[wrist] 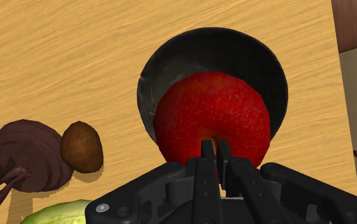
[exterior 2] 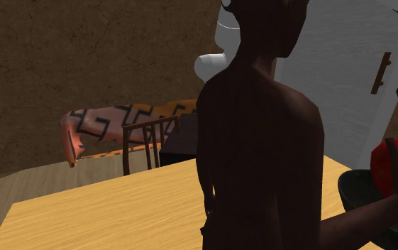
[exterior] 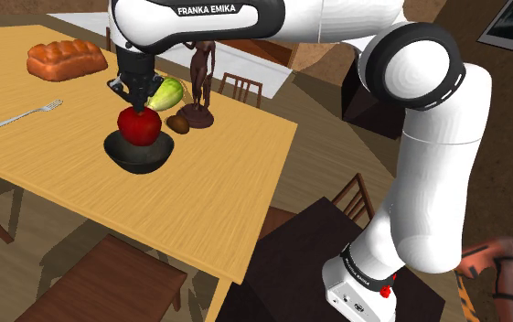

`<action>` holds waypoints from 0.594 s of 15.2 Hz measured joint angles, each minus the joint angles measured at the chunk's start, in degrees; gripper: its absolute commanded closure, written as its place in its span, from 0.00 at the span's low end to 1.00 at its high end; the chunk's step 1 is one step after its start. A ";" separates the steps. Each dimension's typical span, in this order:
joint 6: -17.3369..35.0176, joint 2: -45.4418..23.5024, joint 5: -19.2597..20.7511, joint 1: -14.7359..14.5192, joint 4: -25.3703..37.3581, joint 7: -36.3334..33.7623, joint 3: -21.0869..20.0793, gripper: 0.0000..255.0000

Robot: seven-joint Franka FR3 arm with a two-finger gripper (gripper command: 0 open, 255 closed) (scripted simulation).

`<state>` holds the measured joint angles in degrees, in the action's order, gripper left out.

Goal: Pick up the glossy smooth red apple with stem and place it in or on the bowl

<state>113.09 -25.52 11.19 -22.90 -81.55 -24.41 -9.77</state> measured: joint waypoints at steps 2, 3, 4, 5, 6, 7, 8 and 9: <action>0.00 0.00 0.00 0.00 0.01 0.00 0.00 0.00; 0.00 0.00 0.00 0.00 0.02 0.00 0.00 0.00; 0.00 0.00 0.00 0.00 0.02 0.00 0.00 0.00; 0.00 0.00 0.00 0.00 0.02 0.00 0.00 0.00; 0.00 0.00 0.00 0.00 0.02 0.00 0.00 0.00; 0.00 0.00 0.00 0.00 0.02 0.00 0.00 0.00; -0.74 0.49 -0.10 -0.03 0.27 0.04 -0.06 0.00; -1.69 0.89 -0.20 -0.04 0.85 0.18 -0.11 0.00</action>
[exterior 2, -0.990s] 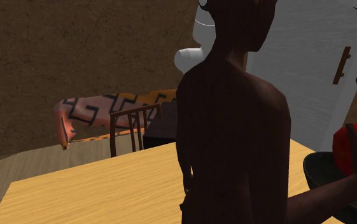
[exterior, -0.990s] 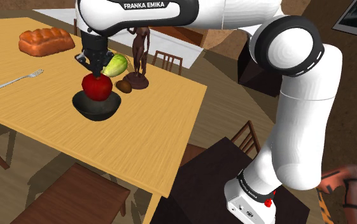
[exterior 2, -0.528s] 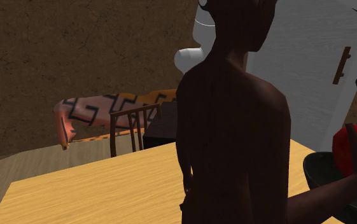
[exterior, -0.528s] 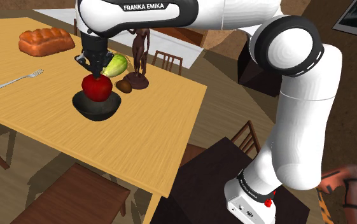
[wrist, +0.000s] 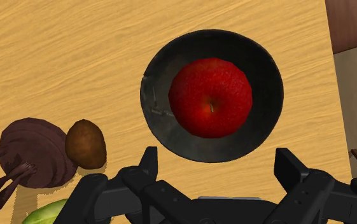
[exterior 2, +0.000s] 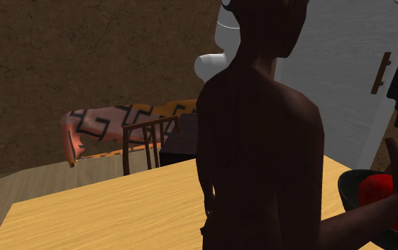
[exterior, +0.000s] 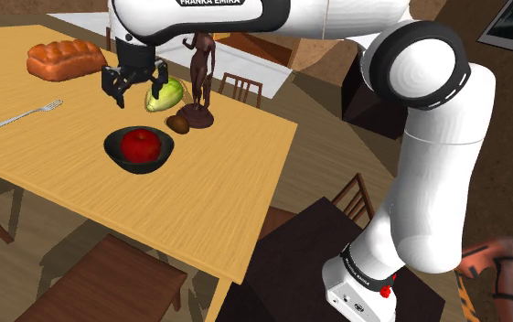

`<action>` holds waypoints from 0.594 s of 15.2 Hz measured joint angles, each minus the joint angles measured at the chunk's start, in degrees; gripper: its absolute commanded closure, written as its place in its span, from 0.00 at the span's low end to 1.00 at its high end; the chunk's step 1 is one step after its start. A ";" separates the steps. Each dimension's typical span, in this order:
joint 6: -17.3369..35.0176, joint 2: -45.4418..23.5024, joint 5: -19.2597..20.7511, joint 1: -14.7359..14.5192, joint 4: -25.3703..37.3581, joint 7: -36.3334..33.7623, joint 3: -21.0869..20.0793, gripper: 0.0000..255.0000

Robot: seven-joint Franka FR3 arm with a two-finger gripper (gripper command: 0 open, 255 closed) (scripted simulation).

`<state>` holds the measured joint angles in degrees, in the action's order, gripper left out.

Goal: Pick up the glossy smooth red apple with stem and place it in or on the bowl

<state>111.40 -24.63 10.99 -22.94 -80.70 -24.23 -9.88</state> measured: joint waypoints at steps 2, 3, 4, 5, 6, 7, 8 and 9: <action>-3.08 0.46 -0.12 -0.49 2.62 -0.11 -0.22 0.00; -3.88 0.60 -0.19 -0.47 3.32 0.06 -0.23 0.00; -4.30 0.69 -0.22 -0.46 3.64 0.12 -0.23 0.00; -4.48 0.66 -0.23 -0.45 3.84 0.17 -0.23 0.00; -4.55 0.70 -0.24 -0.44 3.86 0.20 -0.22 0.00; -4.60 0.71 -0.25 -0.42 3.89 0.22 -0.22 0.00; -4.62 0.71 -0.25 -0.42 3.90 0.23 -0.22 0.00; -4.63 0.71 -0.25 -0.42 3.91 0.23 -0.22 0.00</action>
